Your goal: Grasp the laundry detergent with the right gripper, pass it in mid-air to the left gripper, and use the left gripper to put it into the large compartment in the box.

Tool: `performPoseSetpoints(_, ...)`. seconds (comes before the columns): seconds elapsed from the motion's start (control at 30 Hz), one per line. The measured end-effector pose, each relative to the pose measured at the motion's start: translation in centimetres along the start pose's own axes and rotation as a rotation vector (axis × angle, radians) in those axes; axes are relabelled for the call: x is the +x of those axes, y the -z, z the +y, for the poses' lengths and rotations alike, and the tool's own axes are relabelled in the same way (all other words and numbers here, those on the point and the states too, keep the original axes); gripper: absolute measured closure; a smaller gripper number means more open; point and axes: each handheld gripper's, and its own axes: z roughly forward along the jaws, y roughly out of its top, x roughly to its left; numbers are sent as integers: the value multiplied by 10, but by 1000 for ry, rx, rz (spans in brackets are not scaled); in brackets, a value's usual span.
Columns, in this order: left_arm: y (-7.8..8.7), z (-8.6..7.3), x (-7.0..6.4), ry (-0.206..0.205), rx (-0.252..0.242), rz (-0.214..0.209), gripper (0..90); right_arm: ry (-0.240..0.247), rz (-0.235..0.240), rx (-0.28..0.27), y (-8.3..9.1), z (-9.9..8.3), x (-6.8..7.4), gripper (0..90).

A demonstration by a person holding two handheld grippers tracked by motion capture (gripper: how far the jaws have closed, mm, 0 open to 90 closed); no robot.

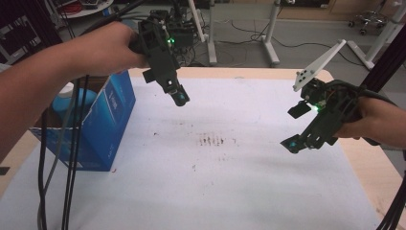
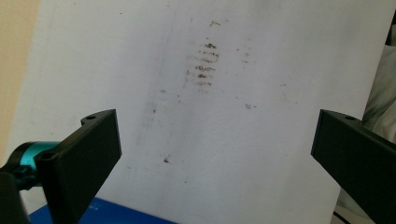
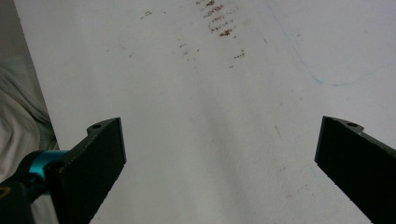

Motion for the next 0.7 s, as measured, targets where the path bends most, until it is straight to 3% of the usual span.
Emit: performPoseSetpoints(0.7,-43,-1,-3,-2,11,-52,16,5,12,15,-9,7,-4,12)
